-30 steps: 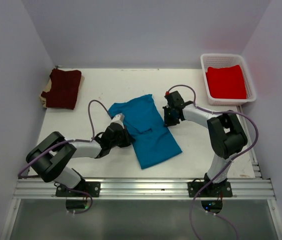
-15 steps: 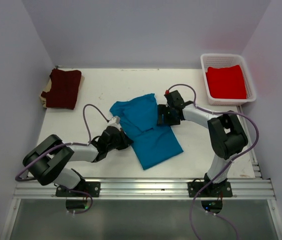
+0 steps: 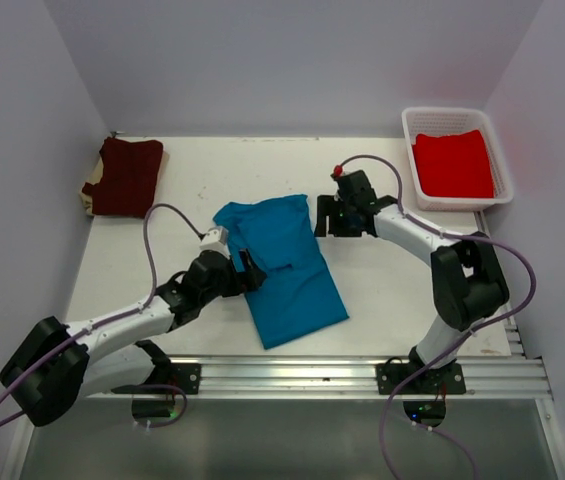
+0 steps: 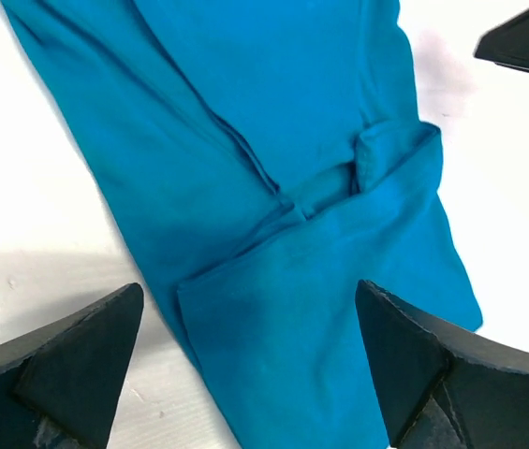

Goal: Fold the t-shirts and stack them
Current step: Fold the folded rectangular tshirt in 1/3 of the way, then grab one side of the 2/3 rectangular tshirt with both arms

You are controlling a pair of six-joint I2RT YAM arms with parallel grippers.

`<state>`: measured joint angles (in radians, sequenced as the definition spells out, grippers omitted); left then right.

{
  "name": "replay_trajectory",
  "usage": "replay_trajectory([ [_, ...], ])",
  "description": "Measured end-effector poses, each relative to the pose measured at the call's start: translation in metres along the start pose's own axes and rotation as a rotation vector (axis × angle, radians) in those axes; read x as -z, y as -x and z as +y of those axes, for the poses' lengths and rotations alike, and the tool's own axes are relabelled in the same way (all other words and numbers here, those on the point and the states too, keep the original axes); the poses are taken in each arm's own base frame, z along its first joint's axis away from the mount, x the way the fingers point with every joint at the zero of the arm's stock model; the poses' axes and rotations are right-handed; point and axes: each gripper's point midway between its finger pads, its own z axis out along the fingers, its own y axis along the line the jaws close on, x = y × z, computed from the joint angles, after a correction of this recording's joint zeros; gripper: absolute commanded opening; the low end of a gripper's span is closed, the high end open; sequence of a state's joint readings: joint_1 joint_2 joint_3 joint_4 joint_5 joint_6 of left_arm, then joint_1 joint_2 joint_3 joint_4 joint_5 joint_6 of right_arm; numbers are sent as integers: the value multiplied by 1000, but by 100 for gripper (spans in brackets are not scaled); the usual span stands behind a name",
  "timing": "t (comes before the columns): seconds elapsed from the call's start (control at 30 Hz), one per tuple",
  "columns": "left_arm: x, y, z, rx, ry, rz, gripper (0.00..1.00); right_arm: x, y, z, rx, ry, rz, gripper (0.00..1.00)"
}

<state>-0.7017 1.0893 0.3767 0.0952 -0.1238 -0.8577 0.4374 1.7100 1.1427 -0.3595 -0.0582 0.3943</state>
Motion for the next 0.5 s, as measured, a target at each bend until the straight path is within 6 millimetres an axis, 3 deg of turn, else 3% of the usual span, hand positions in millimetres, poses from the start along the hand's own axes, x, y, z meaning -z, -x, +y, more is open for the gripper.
replay_trajectory([
  [0.03,-1,3,1,-10,13,-8,97,1,1,2,3,7,-2,43],
  [0.07,-3,6,1,-19,22,-16,89,1,3,4,10,16,-5,19],
  [0.1,-5,8,3,-33,33,-23,82,1,5,6,13,27,-6,0],
  [0.13,-8,10,4,-39,42,-28,71,1,7,10,13,45,-7,0],
  [0.17,-11,11,7,-52,48,-30,47,-1,9,14,9,60,-4,0],
  [0.27,-22,19,19,-66,76,-48,12,-12,16,25,7,110,4,0],
  [0.3,-26,23,25,-66,91,-55,5,-16,17,28,7,123,11,0],
  [0.33,-30,27,31,-62,105,-62,0,-22,16,30,6,133,19,0],
  [0.5,-48,38,46,-59,160,-65,0,-43,5,33,-1,162,78,0],
])
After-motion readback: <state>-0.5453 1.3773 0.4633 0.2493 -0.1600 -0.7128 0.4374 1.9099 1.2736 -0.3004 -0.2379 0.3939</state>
